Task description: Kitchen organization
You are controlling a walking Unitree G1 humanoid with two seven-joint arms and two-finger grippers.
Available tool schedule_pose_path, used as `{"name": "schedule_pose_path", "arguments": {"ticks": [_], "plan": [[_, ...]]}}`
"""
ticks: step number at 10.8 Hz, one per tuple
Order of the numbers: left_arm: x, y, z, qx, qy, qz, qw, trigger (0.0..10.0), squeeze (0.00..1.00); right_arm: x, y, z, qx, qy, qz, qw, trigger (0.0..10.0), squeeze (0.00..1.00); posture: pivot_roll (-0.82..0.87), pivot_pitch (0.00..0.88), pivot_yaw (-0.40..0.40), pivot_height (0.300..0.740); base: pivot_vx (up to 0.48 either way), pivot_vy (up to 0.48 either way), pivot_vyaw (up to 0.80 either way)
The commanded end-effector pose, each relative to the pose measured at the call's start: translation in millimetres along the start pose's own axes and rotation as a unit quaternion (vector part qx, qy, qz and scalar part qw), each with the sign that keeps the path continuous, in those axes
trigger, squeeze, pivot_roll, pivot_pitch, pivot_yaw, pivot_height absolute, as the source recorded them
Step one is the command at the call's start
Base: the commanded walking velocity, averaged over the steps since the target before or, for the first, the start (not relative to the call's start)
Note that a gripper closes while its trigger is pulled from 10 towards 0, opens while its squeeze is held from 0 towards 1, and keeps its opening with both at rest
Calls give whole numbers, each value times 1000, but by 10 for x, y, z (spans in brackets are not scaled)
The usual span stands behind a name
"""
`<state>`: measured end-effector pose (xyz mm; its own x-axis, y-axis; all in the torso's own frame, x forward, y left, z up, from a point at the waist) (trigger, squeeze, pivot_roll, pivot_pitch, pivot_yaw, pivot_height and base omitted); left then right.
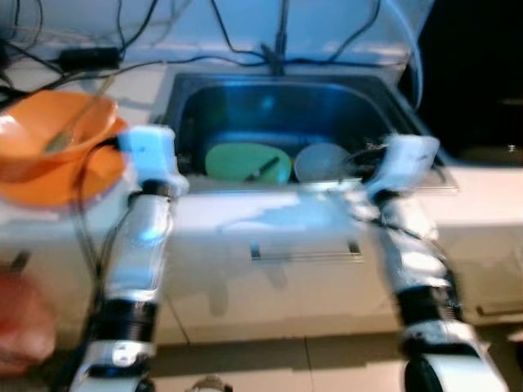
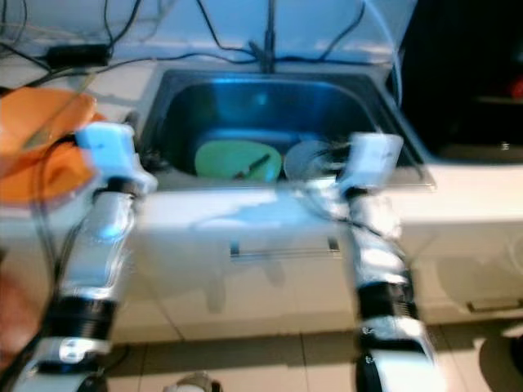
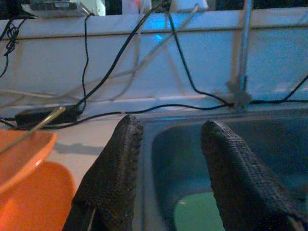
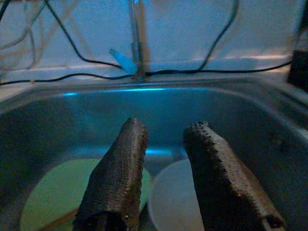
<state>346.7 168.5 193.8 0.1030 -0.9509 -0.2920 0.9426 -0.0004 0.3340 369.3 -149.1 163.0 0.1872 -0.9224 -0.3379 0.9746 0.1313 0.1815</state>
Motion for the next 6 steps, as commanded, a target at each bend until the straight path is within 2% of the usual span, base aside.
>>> {"name": "schedule_pose_path", "arguments": {"ticks": [1,5,6], "plan": [[75,-1,41,9,-5,-13,1000,10000,0,114,-23,66,8,-6,-13,1000,10000,0,55,78,-29,740,0,0,0],[74,17,86,14,-13,-14,1000,10000,0,123,-26,61,7,0,-15,1000,10000,0,57,78,-31,740,0,0,0],[67,20,83,12,-13,-12,1000,10000,0,121,-25,58,6,1,-14,1000,10000,0,57,78,-31,740,0,345,0]]}}
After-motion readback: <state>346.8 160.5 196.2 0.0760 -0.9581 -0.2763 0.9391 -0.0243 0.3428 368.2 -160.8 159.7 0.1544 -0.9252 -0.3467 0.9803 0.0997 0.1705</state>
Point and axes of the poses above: a point about 5 cm out from each wrist's last joint towards the gripper, its own y axis pointing out of the wrist towards the gripper, its own z axis along the axis of the wrist's last joint, x = y × z, the point moved 1 cm from there along y, pointing out of the wrist towards the gripper, and after that the axes turned 13 degrees about y, right-handed, at the moved point
